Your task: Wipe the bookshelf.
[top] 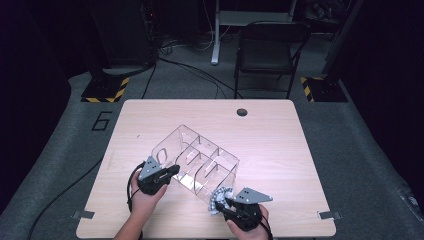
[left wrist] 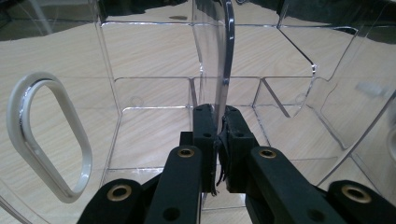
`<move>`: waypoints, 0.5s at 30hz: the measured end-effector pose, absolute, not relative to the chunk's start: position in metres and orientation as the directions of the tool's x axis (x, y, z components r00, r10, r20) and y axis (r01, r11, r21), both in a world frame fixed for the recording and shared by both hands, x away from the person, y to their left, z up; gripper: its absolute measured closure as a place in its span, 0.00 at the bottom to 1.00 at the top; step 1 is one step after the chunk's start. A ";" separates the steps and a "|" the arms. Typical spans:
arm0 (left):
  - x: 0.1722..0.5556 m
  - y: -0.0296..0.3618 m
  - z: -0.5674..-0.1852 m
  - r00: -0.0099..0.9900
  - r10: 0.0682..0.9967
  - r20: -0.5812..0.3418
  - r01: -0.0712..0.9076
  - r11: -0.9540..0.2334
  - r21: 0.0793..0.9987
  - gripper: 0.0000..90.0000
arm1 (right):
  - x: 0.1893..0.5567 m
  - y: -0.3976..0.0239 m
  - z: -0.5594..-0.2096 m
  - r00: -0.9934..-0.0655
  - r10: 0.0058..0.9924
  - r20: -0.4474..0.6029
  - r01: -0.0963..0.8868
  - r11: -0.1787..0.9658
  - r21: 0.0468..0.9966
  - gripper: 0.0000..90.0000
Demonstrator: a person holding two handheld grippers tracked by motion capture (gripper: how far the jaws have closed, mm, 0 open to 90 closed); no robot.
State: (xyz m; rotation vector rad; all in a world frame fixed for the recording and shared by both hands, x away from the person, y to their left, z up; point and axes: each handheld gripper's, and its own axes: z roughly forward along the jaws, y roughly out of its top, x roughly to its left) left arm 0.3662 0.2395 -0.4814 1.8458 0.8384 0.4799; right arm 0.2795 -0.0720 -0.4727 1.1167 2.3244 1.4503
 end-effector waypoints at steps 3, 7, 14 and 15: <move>0.366 0.239 -0.481 0.676 0.736 -0.044 0.331 -0.249 0.910 0.96 | 0.284 -0.069 -0.491 -0.695 0.682 0.227 0.531 0.273 0.802 0.80; 0.366 0.239 -0.481 0.678 0.734 -0.042 0.329 -0.252 0.910 0.96 | 0.284 -0.071 -0.496 -0.690 0.683 0.238 0.543 0.272 0.794 0.80; 0.366 0.239 -0.481 0.678 0.734 -0.043 0.330 -0.252 0.910 0.96 | 0.273 -0.086 -0.467 -0.695 0.679 0.238 0.498 0.215 0.840 0.80; 0.366 0.239 -0.481 0.678 0.734 -0.043 0.330 -0.252 0.910 0.96 | 0.269 -0.089 -0.457 -0.700 0.678 0.227 0.472 0.200 0.858 0.80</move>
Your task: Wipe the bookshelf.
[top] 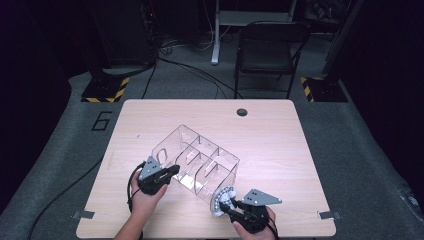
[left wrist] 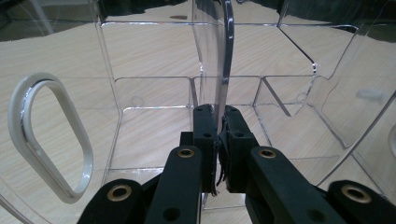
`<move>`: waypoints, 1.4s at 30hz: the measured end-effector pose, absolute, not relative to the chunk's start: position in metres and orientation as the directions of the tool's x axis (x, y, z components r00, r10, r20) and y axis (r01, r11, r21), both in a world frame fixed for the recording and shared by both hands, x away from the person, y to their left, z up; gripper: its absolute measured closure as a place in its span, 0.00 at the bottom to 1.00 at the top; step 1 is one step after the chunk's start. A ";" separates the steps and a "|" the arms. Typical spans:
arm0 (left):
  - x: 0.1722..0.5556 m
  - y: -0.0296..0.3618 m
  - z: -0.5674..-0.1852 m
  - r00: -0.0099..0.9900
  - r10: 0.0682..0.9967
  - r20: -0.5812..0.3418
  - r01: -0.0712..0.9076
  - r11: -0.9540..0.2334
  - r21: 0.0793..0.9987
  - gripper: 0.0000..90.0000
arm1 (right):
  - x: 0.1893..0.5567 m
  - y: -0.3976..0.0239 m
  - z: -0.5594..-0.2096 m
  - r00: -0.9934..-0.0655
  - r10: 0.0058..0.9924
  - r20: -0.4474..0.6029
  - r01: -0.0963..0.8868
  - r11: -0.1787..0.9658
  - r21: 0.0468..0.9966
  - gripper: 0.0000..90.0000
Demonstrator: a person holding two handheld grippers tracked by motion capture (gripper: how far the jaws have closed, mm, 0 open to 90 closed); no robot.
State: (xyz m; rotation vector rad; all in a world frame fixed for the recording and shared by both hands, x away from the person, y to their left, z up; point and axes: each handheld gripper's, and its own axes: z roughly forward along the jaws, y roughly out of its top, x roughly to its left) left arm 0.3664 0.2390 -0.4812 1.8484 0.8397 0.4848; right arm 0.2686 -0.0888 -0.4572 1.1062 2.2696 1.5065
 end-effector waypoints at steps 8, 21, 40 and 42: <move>0.366 0.239 -0.481 0.678 0.733 -0.042 0.331 -0.254 0.909 0.96 | 0.266 -0.073 -0.450 -0.740 0.648 0.183 0.413 0.222 0.883 0.80; 0.367 0.240 -0.482 0.675 0.736 -0.056 0.339 -0.242 0.909 0.96 | 0.284 -0.070 -0.511 -0.678 0.698 0.228 0.556 0.285 0.781 0.81; 0.367 0.240 -0.482 0.678 0.733 -0.041 0.330 -0.254 0.909 0.96 | 0.279 -0.064 -0.500 -0.682 0.699 0.215 0.530 0.269 0.804 0.80; 0.367 0.241 -0.482 0.677 0.735 -0.037 0.331 -0.258 0.908 0.96 | 0.281 -0.065 -0.507 -0.688 0.694 0.211 0.525 0.276 0.805 0.80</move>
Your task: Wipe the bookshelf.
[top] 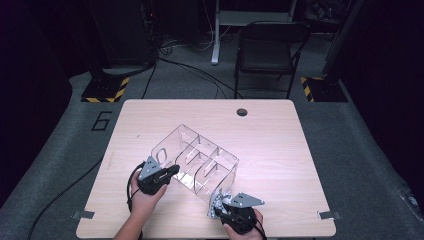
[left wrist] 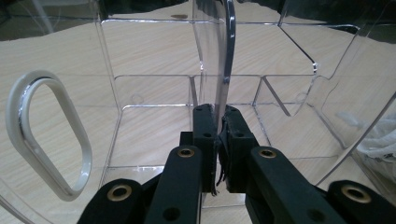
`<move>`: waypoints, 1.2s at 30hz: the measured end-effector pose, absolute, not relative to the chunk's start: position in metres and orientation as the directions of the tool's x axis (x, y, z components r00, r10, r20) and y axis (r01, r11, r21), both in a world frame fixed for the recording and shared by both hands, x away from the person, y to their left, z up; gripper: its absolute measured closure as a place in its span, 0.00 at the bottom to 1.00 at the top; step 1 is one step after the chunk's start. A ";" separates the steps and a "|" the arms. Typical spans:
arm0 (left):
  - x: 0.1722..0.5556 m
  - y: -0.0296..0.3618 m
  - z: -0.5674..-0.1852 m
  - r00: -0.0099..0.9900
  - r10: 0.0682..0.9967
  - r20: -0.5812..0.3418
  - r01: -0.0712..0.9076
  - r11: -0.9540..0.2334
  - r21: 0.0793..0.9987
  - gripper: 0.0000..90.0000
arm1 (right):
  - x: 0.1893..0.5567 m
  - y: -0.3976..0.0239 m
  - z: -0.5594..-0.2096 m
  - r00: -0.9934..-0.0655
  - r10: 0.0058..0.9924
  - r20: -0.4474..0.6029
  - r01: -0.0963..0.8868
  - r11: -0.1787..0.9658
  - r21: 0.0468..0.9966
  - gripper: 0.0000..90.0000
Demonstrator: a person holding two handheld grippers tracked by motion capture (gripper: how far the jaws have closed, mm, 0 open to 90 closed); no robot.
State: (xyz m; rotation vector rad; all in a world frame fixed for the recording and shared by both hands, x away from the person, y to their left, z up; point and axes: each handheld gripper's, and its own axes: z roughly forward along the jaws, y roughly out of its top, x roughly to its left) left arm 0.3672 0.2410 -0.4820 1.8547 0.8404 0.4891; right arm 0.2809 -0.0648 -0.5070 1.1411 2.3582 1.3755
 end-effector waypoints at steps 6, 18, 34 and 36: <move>0.368 0.240 -0.482 0.670 0.742 -0.039 0.330 -0.250 0.910 0.96 | 0.284 -0.070 -0.511 -0.684 0.707 0.179 0.527 0.310 0.791 0.80; 0.368 0.241 -0.483 0.678 0.733 -0.057 0.336 -0.240 0.911 0.95 | 0.289 -0.102 -0.461 -0.617 0.762 0.198 0.454 0.139 0.880 0.80; 0.368 0.241 -0.483 0.676 0.735 -0.061 0.339 -0.236 0.911 0.95 | 0.316 -0.094 -0.517 -0.573 0.766 0.292 0.625 0.178 0.760 0.80; 0.368 0.241 -0.483 0.674 0.736 -0.055 0.336 -0.240 0.911 0.95 | 0.312 -0.096 -0.507 -0.584 0.761 0.281 0.601 0.172 0.781 0.80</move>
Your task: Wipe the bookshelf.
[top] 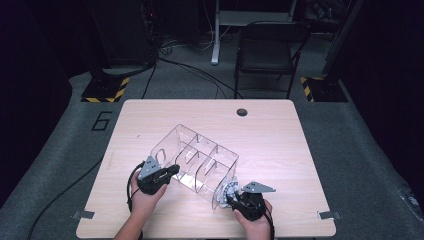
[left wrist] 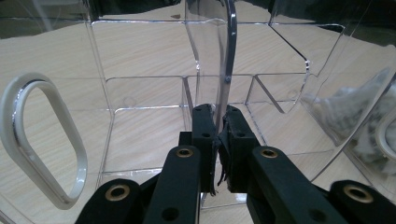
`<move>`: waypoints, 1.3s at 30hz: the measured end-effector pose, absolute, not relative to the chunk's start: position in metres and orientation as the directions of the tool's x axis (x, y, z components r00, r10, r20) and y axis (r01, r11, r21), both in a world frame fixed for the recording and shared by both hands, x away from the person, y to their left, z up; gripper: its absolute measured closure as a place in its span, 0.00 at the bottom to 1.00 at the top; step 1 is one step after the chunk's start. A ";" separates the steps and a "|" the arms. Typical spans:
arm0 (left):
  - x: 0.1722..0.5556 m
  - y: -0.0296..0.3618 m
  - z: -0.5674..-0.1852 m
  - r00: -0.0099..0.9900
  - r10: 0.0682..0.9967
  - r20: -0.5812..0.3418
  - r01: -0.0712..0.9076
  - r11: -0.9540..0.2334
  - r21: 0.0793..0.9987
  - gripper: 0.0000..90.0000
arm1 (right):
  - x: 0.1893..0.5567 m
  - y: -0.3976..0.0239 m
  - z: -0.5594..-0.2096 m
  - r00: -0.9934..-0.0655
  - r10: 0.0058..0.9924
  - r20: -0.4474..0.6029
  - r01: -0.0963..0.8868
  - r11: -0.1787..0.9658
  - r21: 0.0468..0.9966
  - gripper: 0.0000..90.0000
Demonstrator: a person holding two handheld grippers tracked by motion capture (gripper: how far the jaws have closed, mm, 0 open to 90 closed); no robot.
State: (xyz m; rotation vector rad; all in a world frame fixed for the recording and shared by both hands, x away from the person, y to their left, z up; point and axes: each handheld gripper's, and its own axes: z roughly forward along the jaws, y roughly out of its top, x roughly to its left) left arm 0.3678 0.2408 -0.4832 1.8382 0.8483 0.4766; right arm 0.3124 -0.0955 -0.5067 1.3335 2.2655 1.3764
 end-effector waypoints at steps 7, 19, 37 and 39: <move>0.369 0.242 -0.483 0.685 0.725 -0.063 0.342 -0.244 0.908 0.94 | 0.306 -0.093 -0.484 -0.619 0.743 0.256 0.540 0.165 0.825 0.80; 0.368 0.242 -0.484 0.683 0.727 -0.066 0.346 -0.243 0.906 0.93 | 0.310 -0.091 -0.510 -0.603 0.751 0.269 0.598 0.202 0.776 0.79; 0.352 0.281 -0.437 0.636 0.765 -0.101 0.341 -0.161 0.926 0.66 | 0.289 -0.111 -0.463 -0.615 0.745 0.258 0.515 0.132 0.847 0.79; 0.351 0.285 -0.435 0.627 0.772 -0.106 0.341 -0.149 0.928 0.64 | 0.288 -0.111 -0.460 -0.622 0.742 0.249 0.502 0.134 0.854 0.79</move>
